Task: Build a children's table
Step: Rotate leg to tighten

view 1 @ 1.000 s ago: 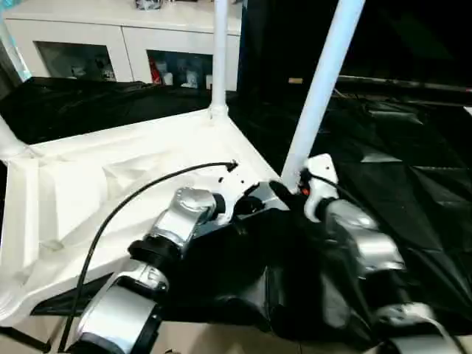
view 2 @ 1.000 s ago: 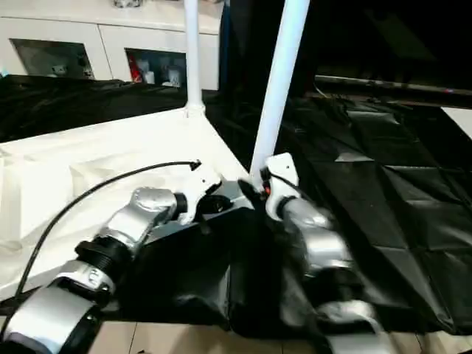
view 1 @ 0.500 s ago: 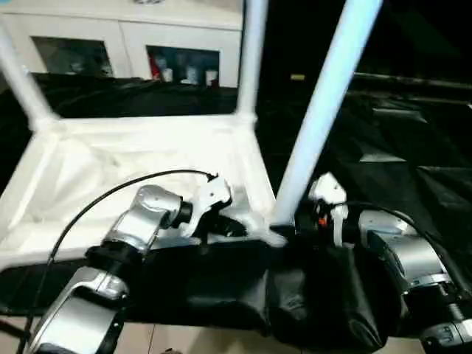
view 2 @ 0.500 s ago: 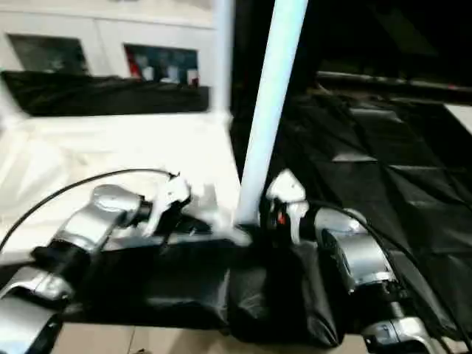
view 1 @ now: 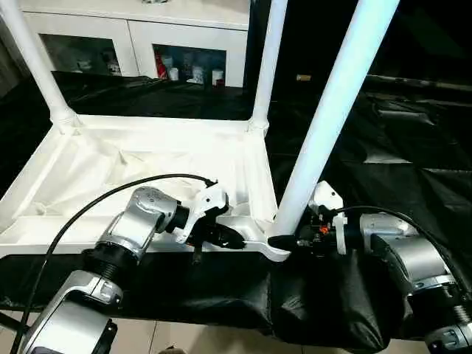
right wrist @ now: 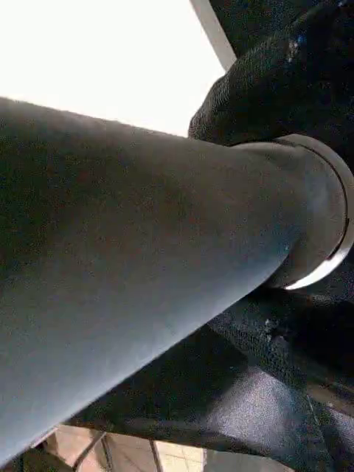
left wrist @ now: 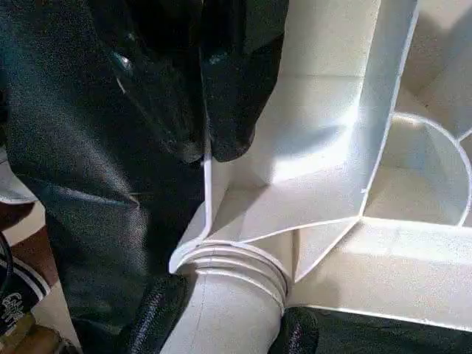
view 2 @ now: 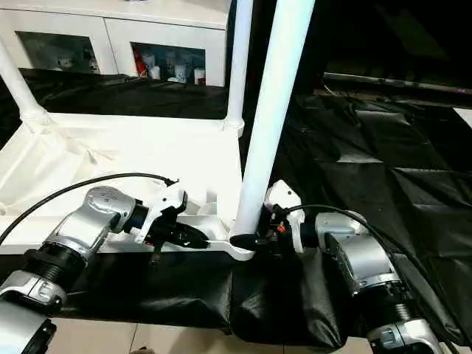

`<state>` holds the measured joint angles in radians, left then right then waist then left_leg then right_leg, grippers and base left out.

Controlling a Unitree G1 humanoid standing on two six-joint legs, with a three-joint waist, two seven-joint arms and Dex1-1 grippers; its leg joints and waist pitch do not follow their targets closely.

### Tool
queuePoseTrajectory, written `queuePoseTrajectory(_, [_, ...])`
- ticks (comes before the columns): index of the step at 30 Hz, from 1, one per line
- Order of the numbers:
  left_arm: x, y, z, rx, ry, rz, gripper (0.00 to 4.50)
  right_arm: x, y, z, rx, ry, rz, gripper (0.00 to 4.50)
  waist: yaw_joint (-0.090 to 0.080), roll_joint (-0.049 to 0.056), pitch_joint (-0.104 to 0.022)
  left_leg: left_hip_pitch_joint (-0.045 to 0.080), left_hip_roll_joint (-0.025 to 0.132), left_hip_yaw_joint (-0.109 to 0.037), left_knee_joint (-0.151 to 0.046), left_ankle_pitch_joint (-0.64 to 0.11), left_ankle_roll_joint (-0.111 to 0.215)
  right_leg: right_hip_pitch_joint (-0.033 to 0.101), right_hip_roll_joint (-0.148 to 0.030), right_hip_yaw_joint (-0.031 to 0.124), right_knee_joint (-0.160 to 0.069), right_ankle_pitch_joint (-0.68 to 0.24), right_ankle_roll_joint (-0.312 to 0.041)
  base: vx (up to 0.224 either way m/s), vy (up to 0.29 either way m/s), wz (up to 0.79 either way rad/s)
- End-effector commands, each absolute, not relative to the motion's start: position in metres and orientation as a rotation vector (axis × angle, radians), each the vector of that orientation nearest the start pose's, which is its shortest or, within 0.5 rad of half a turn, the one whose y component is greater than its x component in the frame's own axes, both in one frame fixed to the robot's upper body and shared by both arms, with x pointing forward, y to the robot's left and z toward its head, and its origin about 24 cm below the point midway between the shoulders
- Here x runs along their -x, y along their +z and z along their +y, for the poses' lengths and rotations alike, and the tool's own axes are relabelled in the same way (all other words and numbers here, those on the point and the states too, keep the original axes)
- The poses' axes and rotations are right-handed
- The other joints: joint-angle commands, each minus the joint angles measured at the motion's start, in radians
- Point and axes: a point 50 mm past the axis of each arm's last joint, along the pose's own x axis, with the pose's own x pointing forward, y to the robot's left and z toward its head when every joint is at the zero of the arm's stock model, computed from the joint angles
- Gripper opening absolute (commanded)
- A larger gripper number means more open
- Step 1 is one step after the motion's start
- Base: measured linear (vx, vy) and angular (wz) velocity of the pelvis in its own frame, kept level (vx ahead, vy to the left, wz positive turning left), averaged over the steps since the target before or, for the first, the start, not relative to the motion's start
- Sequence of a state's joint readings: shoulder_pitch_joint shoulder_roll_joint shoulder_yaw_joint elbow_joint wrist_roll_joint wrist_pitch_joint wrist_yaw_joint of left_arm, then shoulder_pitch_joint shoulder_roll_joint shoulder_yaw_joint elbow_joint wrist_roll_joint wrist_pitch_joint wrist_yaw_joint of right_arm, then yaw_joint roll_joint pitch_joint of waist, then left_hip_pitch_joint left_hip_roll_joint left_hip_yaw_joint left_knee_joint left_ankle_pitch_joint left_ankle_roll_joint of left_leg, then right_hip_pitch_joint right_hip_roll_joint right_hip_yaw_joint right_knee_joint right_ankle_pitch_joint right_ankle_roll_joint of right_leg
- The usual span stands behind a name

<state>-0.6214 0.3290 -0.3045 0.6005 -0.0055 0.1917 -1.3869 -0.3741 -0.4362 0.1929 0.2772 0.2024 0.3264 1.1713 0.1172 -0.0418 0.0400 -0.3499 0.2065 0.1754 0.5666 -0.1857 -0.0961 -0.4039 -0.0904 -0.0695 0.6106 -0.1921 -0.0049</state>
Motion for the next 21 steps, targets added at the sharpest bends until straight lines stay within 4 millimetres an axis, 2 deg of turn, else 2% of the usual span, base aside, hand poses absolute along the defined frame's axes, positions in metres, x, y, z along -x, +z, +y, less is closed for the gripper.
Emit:
queuePoseTrajectory(1, [-0.311, 0.056, 0.106, -0.271, -1.509, 0.465, 0.0, -0.278, 0.045, -0.143, 0.078, 1.287, 0.432, 2.43, 0.002, -0.008, -0.052, -0.002, 0.024, 0.001, -0.058, -0.146, 0.06, 0.057, -0.054, 0.044, -0.067, -0.134, -0.217, 0.0, 0.0, 0.0])
queuePoseTrajectory(3, [-0.318, 0.055, 0.104, -0.283, -1.408, 0.45, 0.0, -0.287, 0.039, -0.144, 0.074, 1.158, 0.413, 2.43, 0.002, -0.008, -0.053, -0.002, 0.025, 0.001, -0.058, -0.145, 0.055, 0.055, -0.057, 0.044, -0.066, -0.134, -0.218, 0.0, 0.0, 0.0])
queuePoseTrajectory(4, [-0.325, 0.053, 0.101, -0.294, -1.317, 0.439, 0.0, -0.296, 0.033, -0.145, 0.069, 1.025, 0.411, 2.42, -0.004, -0.011, -0.049, -0.002, 0.022, 0.001, -0.06, -0.165, 0.04, 0.053, -0.055, 0.043, -0.073, -0.178, -0.208, 0.0, 0.0, 0.0])
queuePoseTrajectory(6, [-0.327, 0.053, 0.101, -0.299, -1.286, 0.435, 0.0, -0.298, 0.03, -0.145, 0.07, 0.978, 0.413, 2.41, -0.005, -0.009, -0.049, 0.001, 0.02, 0.0, -0.062, -0.193, 0.023, 0.052, -0.056, 0.042, -0.081, -0.26, -0.184, 0.0, 0.0, 0.0])
queuePoseTrajectory(7, [-0.334, 0.051, 0.096, -0.306, -1.196, 0.428, 0.0, -0.307, 0.021, -0.144, 0.044, 0.81, 0.432, 2.41, -0.008, -0.008, -0.049, -0.001, 0.021, -0.002, -0.064, -0.197, 0.014, 0.05, -0.057, 0.043, -0.082, -0.284, -0.169, 0.0, 0.0, 0.0])
queuePoseTrajectory(10, [-0.341, 0.049, 0.08, -0.296, -1.08, 0.419, 0.0, -0.313, 0.015, -0.129, -0.004, 0.66, 0.433, 2.4, -0.015, -0.009, -0.049, 0.001, 0.02, -0.004, -0.067, -0.225, -0.008, 0.047, -0.055, 0.043, -0.088, -0.32, -0.144, 0.0, 0.0, 0.0])
queuePoseTrajectory(12, [-0.342, 0.049, 0.074, -0.297, -1.046, 0.418, 0.0, -0.316, 0.014, -0.122, -0.029, 0.607, 0.434, 2.36, -0.016, -0.007, -0.049, 0.001, 0.019, -0.005, -0.068, -0.231, -0.006, 0.047, -0.054, 0.044, -0.088, -0.316, -0.139, 0.0, 0.0, 0.0])
queuePoseTrajectory(13, [-0.342, 0.048, 0.065, -0.297, -1.028, 0.412, 0.0, -0.319, 0.012, -0.113, -0.048, 0.542, 0.44, 2.36, -0.016, -0.007, -0.05, 0.002, 0.018, -0.004, -0.068, -0.231, -0.005, 0.044, -0.053, 0.044, -0.09, -0.313, -0.137, 0.0, 0.0, 0.0])
queuePoseTrajectory(17, [-0.336, 0.046, 0.035, -0.297, -1.045, 0.394, 0.0, -0.322, 0.012, -0.083, -0.085, 0.514, 0.438, 2.36, -0.019, -0.006, -0.049, 0.001, 0.018, -0.006, -0.071, -0.246, -0.009, 0.043, -0.053, 0.043, -0.092, -0.327, -0.129, 0.0, 0.0, 0.0])
queuePoseTrajectory(18, [-0.335, 0.045, 0.032, -0.297, -1.051, 0.392, 0.0, -0.321, 0.012, -0.08, -0.086, 0.525, 0.433, 2.36, -0.018, -0.003, -0.049, 0.001, 0.018, -0.006, -0.071, -0.252, -0.009, 0.043, -0.054, 0.044, -0.093, -0.33, -0.125, 0.0, 0.0, 0.0])
queuePoseTrajectory(19, [-0.334, 0.044, 0.028, -0.297, -1.06, 0.389, 0.0, -0.322, 0.014, -0.076, -0.038, 0.548, 0.416, 2.36, -0.02, -0.005, -0.05, 0.001, 0.018, -0.006, -0.072, -0.266, -0.005, 0.044, -0.052, 0.043, -0.095, -0.325, -0.118, 0.0, 0.0, 0.0])
queuePoseTrajectory(21, [-0.333, 0.043, 0.026, -0.301, -1.063, 0.39, 0.0, -0.323, 0.015, -0.076, -0.052, 0.538, 0.407, 2.36, -0.02, -0.004, -0.051, 0.001, 0.018, -0.007, -0.072, -0.265, -0.001, 0.044, -0.052, 0.044, -0.094, -0.313, -0.119, 0.0, 0.0, 0.0])
